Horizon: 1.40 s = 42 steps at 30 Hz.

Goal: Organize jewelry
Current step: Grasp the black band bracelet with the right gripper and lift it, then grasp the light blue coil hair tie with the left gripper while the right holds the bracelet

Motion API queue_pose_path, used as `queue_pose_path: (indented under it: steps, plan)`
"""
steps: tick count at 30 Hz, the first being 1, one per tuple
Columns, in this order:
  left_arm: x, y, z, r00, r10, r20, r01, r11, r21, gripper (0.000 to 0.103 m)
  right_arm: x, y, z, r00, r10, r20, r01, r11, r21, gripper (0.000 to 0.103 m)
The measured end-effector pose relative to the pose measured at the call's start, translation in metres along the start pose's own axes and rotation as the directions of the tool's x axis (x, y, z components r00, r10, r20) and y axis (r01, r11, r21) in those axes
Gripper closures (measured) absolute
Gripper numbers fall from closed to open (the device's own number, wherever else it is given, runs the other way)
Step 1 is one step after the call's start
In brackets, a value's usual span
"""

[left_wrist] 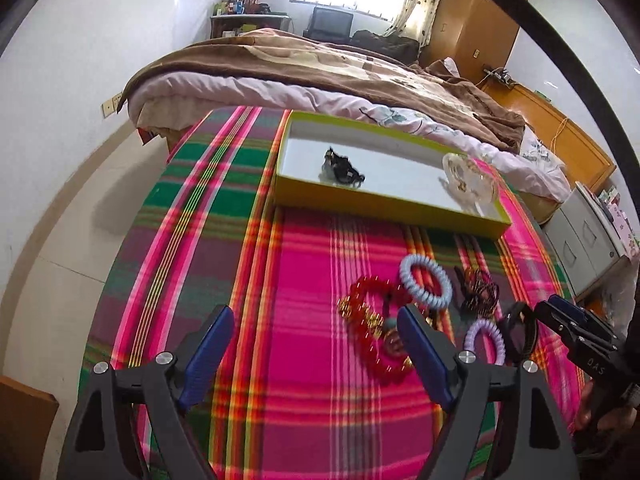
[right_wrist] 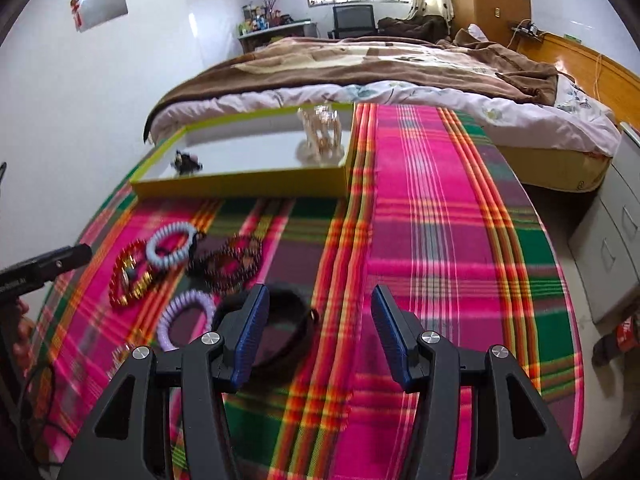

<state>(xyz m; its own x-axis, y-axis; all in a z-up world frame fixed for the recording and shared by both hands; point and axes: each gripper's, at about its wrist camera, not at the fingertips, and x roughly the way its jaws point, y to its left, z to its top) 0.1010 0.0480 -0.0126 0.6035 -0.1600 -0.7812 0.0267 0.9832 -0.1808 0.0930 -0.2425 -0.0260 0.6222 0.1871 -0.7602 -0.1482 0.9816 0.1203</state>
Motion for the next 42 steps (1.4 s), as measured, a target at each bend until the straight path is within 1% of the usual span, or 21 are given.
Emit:
queue_pose_path:
  steps: [5,11,12,13,14,15,16,18,20,22,26,34,38,42]
  plan:
    - [-0.001,0.006,-0.009,1.0,-0.008,-0.014,0.008,1.0,-0.013,0.02,0.008,0.004,-0.004,0.999,-0.035,-0.037,0.033,0.998,-0.046,0.049]
    - [0.002,0.011,-0.014,0.999,-0.002,-0.033,0.001,1.0,-0.024,0.02,0.013,0.006,-0.006,0.997,-0.066,-0.046,0.063,0.996,-0.056,0.049]
    - [0.002,0.011,-0.015,0.999,-0.001,-0.035,0.0,1.0,-0.023,0.02,0.013,0.006,-0.006,0.997,-0.061,-0.046,0.058,0.997,-0.057,0.053]
    - [0.002,0.011,-0.016,0.999,0.001,-0.037,-0.002,1.0,-0.022,0.02,0.013,0.007,-0.007,0.998,-0.048,-0.047,0.045,0.997,-0.06,0.058]
    - [0.002,0.011,-0.016,0.999,0.002,-0.039,-0.003,1.0,-0.022,0.02,0.012,0.008,-0.007,0.998,-0.053,-0.044,0.05,0.997,-0.065,0.06]
    - [0.003,0.012,-0.017,0.999,0.003,-0.043,-0.004,1.0,-0.023,0.02,0.012,0.009,-0.008,0.998,-0.057,-0.041,0.055,0.996,-0.069,0.065]
    - [0.004,0.012,-0.017,0.999,0.004,-0.046,-0.005,1.0,-0.026,0.02,0.012,0.01,-0.008,0.998,-0.045,-0.041,0.042,0.997,-0.072,0.072]
    - [0.004,0.011,-0.017,0.999,0.003,-0.049,-0.004,1.0,-0.024,0.02,0.012,0.013,-0.008,0.998,-0.044,-0.04,0.041,0.996,-0.076,0.078]
    - [0.005,0.009,-0.018,0.999,0.003,-0.051,-0.004,1.0,-0.02,0.02,0.011,0.013,-0.009,0.999,-0.031,-0.039,0.028,0.996,-0.08,0.09]
    - [0.005,0.006,-0.017,0.999,-0.005,-0.052,0.004,1.0,-0.014,0.02,0.01,0.011,-0.009,0.999,-0.025,-0.036,0.022,0.997,-0.073,0.092]
    - [0.005,-0.002,-0.017,0.999,-0.015,-0.051,0.016,1.0,0.009,0.02,0.007,0.004,-0.011,0.999,-0.032,-0.024,0.031,0.999,-0.045,0.093]
    - [0.01,-0.033,-0.015,0.997,-0.043,-0.058,0.048,0.995,0.089,0.02,-0.006,-0.013,-0.014,0.998,-0.06,0.006,0.06,0.998,0.001,0.093]
    - [0.014,-0.042,-0.014,0.997,-0.046,-0.062,0.052,0.994,0.1,0.02,-0.009,-0.016,-0.015,0.998,-0.059,0.016,0.059,0.998,0.012,0.093]
    - [0.015,-0.042,-0.014,0.998,-0.035,-0.061,0.041,0.995,0.096,0.022,-0.013,-0.02,-0.016,0.998,-0.049,0.026,0.048,0.998,0.031,0.093]
